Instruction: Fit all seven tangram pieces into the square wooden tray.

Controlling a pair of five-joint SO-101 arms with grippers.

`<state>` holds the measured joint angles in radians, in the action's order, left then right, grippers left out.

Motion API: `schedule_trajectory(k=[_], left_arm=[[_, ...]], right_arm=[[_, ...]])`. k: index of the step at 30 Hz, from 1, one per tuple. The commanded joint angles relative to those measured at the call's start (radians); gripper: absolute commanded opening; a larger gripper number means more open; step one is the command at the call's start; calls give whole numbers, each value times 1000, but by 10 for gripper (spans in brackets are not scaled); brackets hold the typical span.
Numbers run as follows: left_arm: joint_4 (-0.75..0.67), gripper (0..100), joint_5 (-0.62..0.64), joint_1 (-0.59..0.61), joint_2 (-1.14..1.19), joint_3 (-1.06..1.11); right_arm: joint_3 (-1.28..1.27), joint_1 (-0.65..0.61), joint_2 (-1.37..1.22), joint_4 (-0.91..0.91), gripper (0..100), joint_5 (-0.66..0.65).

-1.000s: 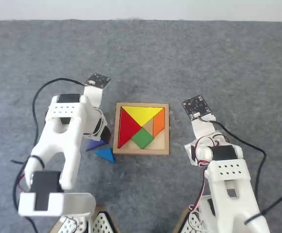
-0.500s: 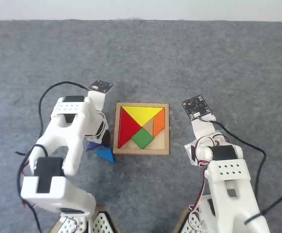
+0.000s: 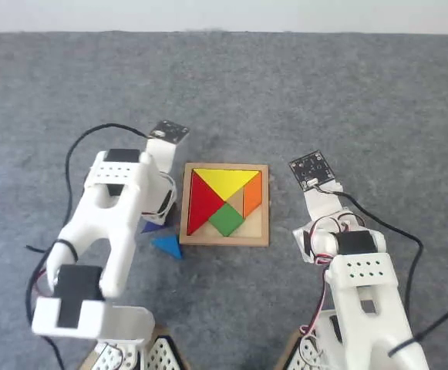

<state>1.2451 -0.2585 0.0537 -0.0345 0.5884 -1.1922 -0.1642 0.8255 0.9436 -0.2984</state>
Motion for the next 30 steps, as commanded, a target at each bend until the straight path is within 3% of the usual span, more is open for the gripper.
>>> schedule_trajectory(k=[1,8,15,30], left_arm=[[15,204,17,-2,-84,-16],[3,214,9,28,-84,-2],[-103,214,9,29,-81,81],[-109,185,11,54,160,-31]], right_arm=[[5,4,36,-15,40,-12],[5,4,36,-13,40,-12],[5,4,36,-13,40,-12],[5,4,36,-13,40,-12]])
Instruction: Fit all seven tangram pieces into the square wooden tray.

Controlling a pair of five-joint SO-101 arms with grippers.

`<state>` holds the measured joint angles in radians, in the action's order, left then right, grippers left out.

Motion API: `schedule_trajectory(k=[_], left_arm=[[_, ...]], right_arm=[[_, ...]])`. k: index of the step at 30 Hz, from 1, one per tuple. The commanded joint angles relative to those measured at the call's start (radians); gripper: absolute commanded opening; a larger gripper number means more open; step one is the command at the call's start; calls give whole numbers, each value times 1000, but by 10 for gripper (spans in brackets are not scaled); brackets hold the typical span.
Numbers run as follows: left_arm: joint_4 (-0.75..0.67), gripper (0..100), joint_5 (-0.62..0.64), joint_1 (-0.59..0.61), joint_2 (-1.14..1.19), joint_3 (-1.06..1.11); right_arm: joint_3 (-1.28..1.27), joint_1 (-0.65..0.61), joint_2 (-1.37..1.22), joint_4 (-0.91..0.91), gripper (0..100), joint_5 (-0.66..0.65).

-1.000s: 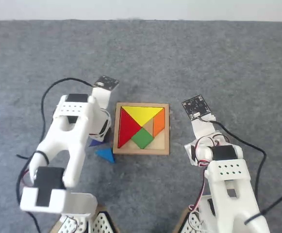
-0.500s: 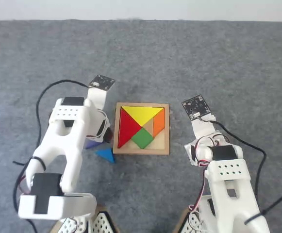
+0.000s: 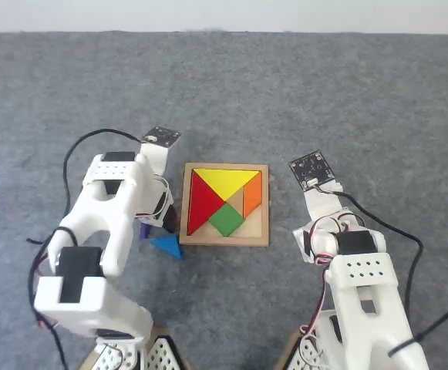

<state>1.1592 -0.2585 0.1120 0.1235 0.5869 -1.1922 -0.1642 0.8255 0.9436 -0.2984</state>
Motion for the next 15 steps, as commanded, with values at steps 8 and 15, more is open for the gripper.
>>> schedule_trajectory(k=[8,15], left_arm=[[-18,128,15,3,0,-41],[34,39,32,-8,-146,-48]], right_arm=[[5,4,36,-13,40,-12],[5,4,36,-13,40,-12]])
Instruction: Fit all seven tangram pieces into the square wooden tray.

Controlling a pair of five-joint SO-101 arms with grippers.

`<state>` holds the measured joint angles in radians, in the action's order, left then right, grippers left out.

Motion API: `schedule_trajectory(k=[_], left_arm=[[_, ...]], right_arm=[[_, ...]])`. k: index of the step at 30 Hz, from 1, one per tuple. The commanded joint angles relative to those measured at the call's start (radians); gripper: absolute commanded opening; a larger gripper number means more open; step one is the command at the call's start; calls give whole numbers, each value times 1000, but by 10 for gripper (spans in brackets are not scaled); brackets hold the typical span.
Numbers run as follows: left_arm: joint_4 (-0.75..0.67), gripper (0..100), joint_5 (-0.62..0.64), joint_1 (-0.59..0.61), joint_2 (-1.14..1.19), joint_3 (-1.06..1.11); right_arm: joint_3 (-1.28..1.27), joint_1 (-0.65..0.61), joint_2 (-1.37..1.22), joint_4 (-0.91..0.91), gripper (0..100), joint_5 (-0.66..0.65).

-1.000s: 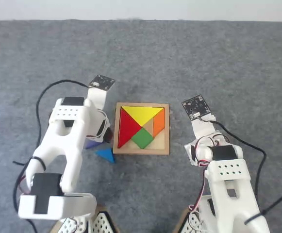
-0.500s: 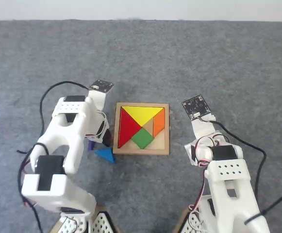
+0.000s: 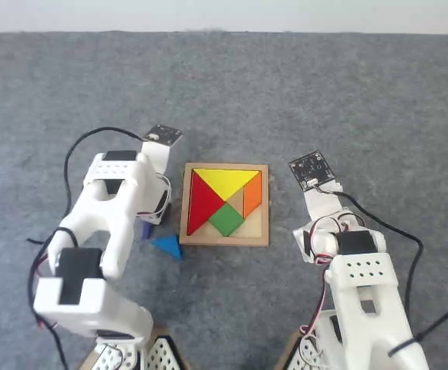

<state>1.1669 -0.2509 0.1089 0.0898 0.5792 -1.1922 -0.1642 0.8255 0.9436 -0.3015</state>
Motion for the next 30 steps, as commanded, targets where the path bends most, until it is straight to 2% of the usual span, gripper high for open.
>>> schedule_trajectory(k=[1,4,8,13,20,24,30], left_arm=[[35,26,37,-14,-152,-41],[95,14,52,-68,-272,-41],[173,14,92,-196,-382,-39],[155,14,152,-370,-408,-41],[17,14,229,-540,-264,-67],[-5,14,235,-580,-112,-159],[3,14,244,-621,87,-302]], right_arm=[[5,4,36,-13,40,-9],[5,4,36,-12,40,-6],[5,5,44,-5,40,-5],[11,12,48,33,40,-3],[11,12,50,45,40,-3],[6,13,96,48,40,-2],[8,96,134,59,40,48]])
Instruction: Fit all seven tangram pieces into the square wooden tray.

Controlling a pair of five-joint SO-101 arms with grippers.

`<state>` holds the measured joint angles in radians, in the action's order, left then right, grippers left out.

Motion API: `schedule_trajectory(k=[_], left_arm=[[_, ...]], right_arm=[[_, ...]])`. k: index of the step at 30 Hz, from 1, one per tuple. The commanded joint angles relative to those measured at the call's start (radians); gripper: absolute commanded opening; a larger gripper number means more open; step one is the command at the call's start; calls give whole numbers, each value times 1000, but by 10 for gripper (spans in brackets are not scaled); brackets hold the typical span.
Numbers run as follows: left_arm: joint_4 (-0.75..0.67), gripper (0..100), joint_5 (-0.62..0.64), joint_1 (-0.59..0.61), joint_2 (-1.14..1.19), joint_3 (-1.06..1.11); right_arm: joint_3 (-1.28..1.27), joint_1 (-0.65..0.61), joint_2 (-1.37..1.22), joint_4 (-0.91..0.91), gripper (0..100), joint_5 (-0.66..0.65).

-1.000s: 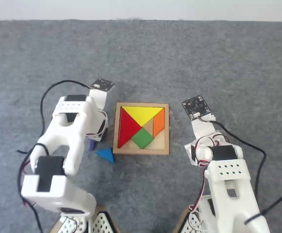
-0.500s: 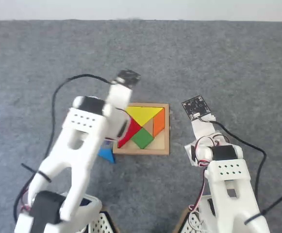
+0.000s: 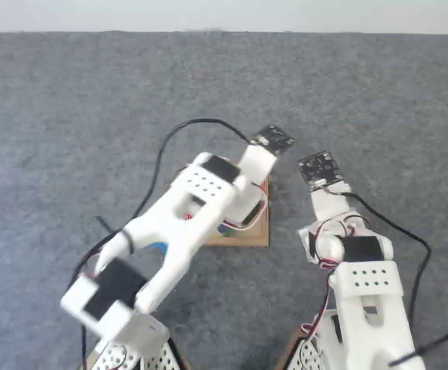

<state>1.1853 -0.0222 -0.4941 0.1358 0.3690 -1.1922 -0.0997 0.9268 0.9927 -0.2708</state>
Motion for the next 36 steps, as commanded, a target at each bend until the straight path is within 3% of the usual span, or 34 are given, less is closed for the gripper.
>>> schedule_trajectory(k=[1,13,20,25,36], left_arm=[[-15,14,23,-18,61,-110],[-14,17,26,-14,120,-150],[94,147,26,-40,118,-189],[158,149,31,-58,118,-249],[163,148,26,-60,118,-252]], right_arm=[[8,38,33,10,40,18],[6,36,35,8,40,15],[6,33,35,8,40,15],[3,-5,35,8,40,15],[3,1,36,8,40,15]])
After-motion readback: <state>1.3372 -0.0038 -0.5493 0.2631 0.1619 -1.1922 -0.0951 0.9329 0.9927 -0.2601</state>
